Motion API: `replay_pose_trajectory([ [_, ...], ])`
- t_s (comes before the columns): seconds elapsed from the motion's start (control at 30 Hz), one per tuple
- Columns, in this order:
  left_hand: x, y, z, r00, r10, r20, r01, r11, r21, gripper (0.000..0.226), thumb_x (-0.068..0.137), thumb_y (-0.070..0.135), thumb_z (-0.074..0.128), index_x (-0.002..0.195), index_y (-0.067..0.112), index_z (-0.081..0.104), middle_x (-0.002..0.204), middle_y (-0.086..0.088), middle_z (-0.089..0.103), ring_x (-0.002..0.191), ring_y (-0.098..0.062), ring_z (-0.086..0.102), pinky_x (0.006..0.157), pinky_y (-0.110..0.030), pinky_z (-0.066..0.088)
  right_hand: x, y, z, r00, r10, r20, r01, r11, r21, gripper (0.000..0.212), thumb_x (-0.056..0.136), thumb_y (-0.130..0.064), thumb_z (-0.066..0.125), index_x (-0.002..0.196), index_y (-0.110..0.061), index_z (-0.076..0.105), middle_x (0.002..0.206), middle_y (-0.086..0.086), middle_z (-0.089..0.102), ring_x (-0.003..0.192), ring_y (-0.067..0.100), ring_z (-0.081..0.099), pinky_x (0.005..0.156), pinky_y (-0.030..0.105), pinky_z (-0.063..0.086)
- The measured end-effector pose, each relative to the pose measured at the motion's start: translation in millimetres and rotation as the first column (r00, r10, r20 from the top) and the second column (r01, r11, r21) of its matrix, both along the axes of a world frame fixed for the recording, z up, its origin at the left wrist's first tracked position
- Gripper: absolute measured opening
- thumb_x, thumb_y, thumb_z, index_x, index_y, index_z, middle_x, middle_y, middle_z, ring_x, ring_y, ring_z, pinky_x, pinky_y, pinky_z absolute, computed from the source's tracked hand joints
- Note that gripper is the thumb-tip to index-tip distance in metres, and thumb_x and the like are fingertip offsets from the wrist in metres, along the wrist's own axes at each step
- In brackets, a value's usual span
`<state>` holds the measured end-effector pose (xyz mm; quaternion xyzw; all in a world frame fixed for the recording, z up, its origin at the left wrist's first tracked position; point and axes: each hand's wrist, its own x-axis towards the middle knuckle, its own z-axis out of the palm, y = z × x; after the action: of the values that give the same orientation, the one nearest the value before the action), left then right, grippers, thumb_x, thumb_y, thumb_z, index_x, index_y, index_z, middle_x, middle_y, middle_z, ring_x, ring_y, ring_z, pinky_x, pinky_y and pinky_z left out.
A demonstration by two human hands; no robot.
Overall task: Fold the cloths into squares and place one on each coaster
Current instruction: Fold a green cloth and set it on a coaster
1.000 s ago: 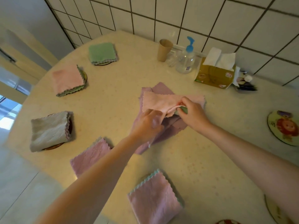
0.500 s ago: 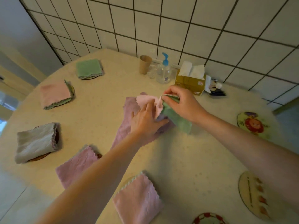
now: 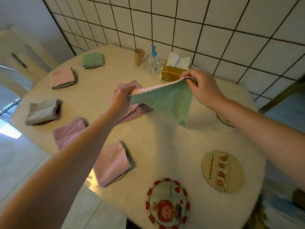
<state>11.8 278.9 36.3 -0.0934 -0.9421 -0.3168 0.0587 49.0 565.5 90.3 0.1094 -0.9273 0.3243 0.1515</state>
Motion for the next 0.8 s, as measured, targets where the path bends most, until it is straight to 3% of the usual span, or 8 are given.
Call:
replay_pose_trajectory([
  [0.1,13.7,24.8,18.1,0.993,0.118,0.03,-0.121,0.978,0.17,0.04,0.089,0.012,0.05,0.126,0.019,0.062,0.116,-0.005,0.066,0.103,-0.015,0.061,0.088,-0.026,0.05,19.2,18.2,12.9,0.992,-0.07,-0.104,0.078,0.995,0.069,0.018,0.095,-0.02,0.047,0.105,-0.022,0.063,0.1,-0.001,0.065,0.086,0.009,0.053,0.071,0.015,0.038],
  [0.2,56.1,44.5,27.8,0.998,0.017,-0.064,0.002,0.956,0.292,0.035,0.089,0.001,0.053,0.112,0.024,0.065,0.111,-0.008,0.061,0.089,0.004,0.057,0.075,-0.006,0.042,61.2,30.6,15.2,0.995,-0.027,-0.096,0.019,0.996,-0.083,0.015,0.094,-0.01,0.048,0.1,-0.013,0.061,0.095,0.0,0.065,0.077,0.006,0.054,0.066,0.007,0.035],
  [0.27,87.7,42.3,9.8,0.983,-0.141,-0.117,0.161,0.97,0.184,0.046,0.086,0.003,0.052,0.114,0.036,0.064,0.12,0.002,0.058,0.105,-0.006,0.056,0.091,-0.017,0.044,95.0,41.7,-2.4,1.0,0.029,0.002,-0.029,0.988,-0.152,0.013,0.093,-0.007,0.048,0.098,-0.009,0.06,0.092,0.001,0.065,0.067,0.003,0.053,0.058,0.007,0.037],
  [0.33,126.0,35.1,-29.8,0.962,-0.26,-0.082,0.261,0.965,0.003,0.049,0.087,-0.005,0.048,0.124,0.024,0.063,0.129,0.014,0.052,0.122,-0.01,0.048,0.105,-0.038,0.041,131.5,54.9,-36.3,0.983,0.096,0.158,-0.071,0.985,-0.158,0.013,0.093,-0.011,0.047,0.098,-0.01,0.059,0.086,0.005,0.067,0.058,0.007,0.053,0.049,0.014,0.038],
  [0.5,236.5,30.9,-108.7,0.899,-0.374,0.227,0.416,0.892,-0.176,0.041,0.095,0.005,0.044,0.13,0.018,0.059,0.136,-0.001,0.055,0.13,-0.019,0.047,0.113,-0.028,0.03,218.5,82.8,-130.7,0.878,0.076,0.472,-0.068,0.997,-0.035,0.012,0.086,-0.026,0.046,0.091,-0.023,0.057,0.082,0.002,0.068,0.066,0.018,0.062,0.06,0.043,0.052],
  [0.63,278.7,23.3,-129.9,0.84,-0.448,0.308,0.531,0.795,-0.293,0.048,0.084,0.034,0.034,0.114,0.023,0.07,0.118,0.005,0.068,0.113,-0.013,0.062,0.098,-0.03,0.048,271.4,87.5,-171.5,0.711,0.128,0.692,-0.139,0.99,-0.041,0.014,0.091,-0.017,0.049,0.085,-0.028,0.051,0.08,-0.003,0.061,0.074,0.017,0.06,0.066,0.038,0.05],
  [0.7,289.3,21.3,-137.0,0.828,-0.475,0.3,0.554,0.778,-0.297,0.04,0.08,0.028,0.042,0.105,0.024,0.073,0.109,0.007,0.072,0.105,-0.012,0.066,0.09,-0.03,0.054,287.7,89.4,-180.8,0.664,0.129,0.737,-0.168,0.986,-0.021,0.014,0.093,-0.019,0.048,0.084,-0.029,0.05,0.079,-0.005,0.058,0.072,0.011,0.058,0.063,0.031,0.047],
  [0.8,286.9,20.2,-136.9,0.848,-0.363,0.385,0.471,0.85,-0.236,0.034,0.085,0.011,0.055,0.114,0.023,0.07,0.117,0.006,0.067,0.113,-0.012,0.059,0.101,-0.023,0.042,288.6,93.2,-186.3,0.664,0.115,0.739,-0.151,0.988,-0.018,0.012,0.095,-0.019,0.049,0.087,-0.028,0.052,0.074,-0.001,0.06,0.059,0.009,0.055,0.053,0.023,0.042],
])
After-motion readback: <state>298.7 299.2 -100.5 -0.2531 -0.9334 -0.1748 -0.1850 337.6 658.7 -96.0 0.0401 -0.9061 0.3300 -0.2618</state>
